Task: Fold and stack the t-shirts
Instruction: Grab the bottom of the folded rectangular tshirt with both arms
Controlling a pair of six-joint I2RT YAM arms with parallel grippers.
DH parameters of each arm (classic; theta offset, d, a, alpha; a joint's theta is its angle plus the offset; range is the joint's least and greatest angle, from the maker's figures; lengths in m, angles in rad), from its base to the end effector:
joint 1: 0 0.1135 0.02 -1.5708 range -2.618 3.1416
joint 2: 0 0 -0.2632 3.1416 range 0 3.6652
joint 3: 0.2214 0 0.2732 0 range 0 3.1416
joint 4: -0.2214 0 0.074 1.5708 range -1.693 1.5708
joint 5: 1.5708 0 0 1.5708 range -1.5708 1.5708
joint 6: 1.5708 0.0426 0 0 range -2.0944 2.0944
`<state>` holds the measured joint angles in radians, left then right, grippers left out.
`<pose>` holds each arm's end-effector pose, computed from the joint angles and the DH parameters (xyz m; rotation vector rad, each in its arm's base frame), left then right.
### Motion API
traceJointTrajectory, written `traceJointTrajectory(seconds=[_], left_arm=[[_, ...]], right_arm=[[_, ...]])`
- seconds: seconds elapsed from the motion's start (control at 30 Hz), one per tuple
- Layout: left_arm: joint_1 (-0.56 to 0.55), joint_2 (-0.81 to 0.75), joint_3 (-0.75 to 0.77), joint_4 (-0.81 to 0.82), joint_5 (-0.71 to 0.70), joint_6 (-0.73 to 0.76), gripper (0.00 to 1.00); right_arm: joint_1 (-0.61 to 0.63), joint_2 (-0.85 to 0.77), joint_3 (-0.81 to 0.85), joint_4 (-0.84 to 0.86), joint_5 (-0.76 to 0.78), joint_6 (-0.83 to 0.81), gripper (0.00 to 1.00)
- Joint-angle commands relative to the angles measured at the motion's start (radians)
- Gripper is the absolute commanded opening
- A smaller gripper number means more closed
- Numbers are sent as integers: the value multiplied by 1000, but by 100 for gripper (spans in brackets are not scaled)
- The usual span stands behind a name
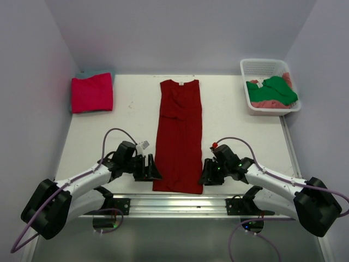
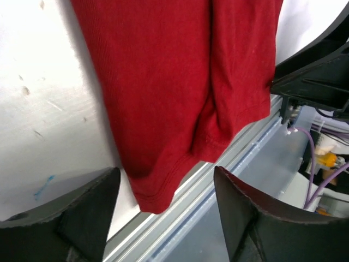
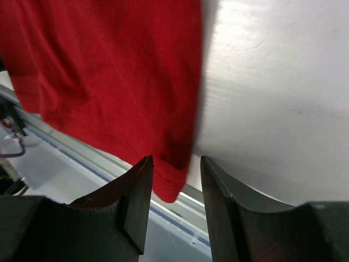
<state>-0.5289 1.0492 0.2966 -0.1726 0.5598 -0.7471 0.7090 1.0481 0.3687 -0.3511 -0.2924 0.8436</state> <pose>0.1532 -0.1157 0.1154 -0.0361 2.7242 -1.1665 0.1383 0.1348 0.1223 0.0753 2.8363 0.8479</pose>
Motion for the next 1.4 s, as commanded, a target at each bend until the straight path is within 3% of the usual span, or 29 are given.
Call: traceJointTrajectory(seconds=[0.0,0.2,0.43,0.57,0.67,0.9,0.93,0.97,1.03,1.37], left_arm=[[-16,41,-57,-24,-17,-11,68],[-23,77,-77,38,-5,-35,49],[-40,77,-129,120,20,-92,36],[-45,55,-143,156,29,-109,16],[-46,44,-142,156,25,-107,8],[-46,41,-157,199,18,-121,4],[-46,38,-159,199,18,-126,3],[-46,37,-160,199,17,-124,2],[-46,22,-162,193,14,-127,0],[-48,-167,-93,84,-60,-117,0]], right_arm=[[26,29,-43,38,-37,77,44],[75,15,-54,17,-31,121,44],[98,-43,-56,-71,-28,130,43],[99,-33,-45,-72,-17,120,41],[99,0,-27,-54,-8,107,40],[99,90,-40,98,-1,130,33],[99,114,-45,119,-10,137,29],[99,122,-51,153,-13,138,14],[106,131,-65,172,-11,149,0],[110,-8,-1,11,45,69,0]])
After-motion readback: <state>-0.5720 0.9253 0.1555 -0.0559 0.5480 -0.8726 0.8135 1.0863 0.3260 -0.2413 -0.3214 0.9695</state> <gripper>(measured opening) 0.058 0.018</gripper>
